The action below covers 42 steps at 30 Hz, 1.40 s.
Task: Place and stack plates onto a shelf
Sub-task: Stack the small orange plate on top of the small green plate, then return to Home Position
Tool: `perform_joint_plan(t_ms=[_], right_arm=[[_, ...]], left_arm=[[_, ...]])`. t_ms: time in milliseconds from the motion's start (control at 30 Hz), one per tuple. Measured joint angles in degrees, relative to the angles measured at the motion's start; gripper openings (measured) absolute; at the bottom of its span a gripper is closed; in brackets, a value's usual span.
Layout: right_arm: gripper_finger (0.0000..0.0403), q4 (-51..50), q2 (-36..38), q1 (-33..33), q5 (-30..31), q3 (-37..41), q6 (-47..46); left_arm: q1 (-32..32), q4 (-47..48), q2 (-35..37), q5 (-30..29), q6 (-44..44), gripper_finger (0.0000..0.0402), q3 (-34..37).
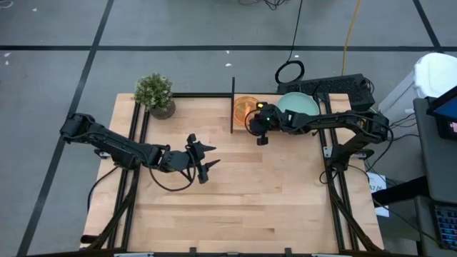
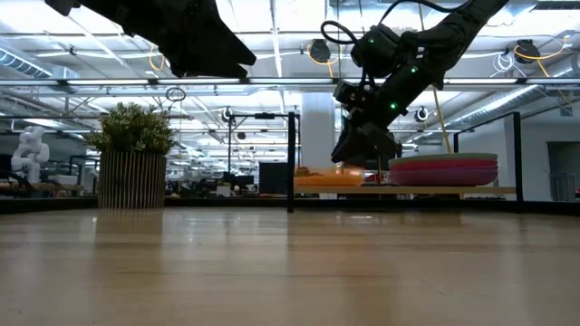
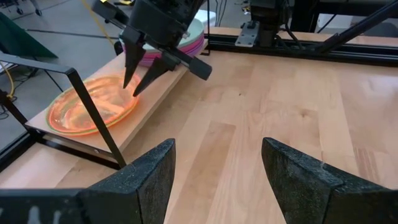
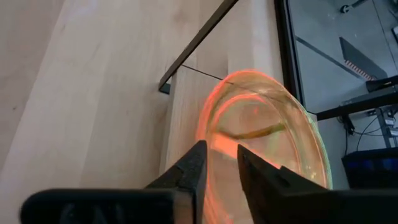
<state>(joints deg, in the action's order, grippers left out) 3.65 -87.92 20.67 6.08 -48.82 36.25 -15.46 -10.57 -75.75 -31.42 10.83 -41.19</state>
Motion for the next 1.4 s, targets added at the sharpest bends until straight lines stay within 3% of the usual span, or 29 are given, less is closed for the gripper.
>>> perform_joint_plan(t_ms=[300, 467, 867, 1400], right_arm=[[0.0100, 2.2, 0.0, 0.0, 0.3, 0.0, 0.2], [0.0100, 1.9, 0.6, -0.6, 4.6, 0.0, -1.2], [0.0099, -5.7, 11.7, -6.0, 4.2, 0.0, -12.0], [0.0003, -5.1, 29.6, -16.7, 4.3, 9.4, -20.6]], left_arm=[[0.0, 0.0, 0.0, 0.0, 0.8, 0.0243, 0.0], [0.0, 0.0, 0.0, 0.1, 0.9, 0.0243, 0.0], [0.0, -0.3, 0.0, 0.1, -0.5, 0.0243, 0.0], [-0.4, -4.6, 0.0, 2.0, -3.5, 0.0243, 0.0]])
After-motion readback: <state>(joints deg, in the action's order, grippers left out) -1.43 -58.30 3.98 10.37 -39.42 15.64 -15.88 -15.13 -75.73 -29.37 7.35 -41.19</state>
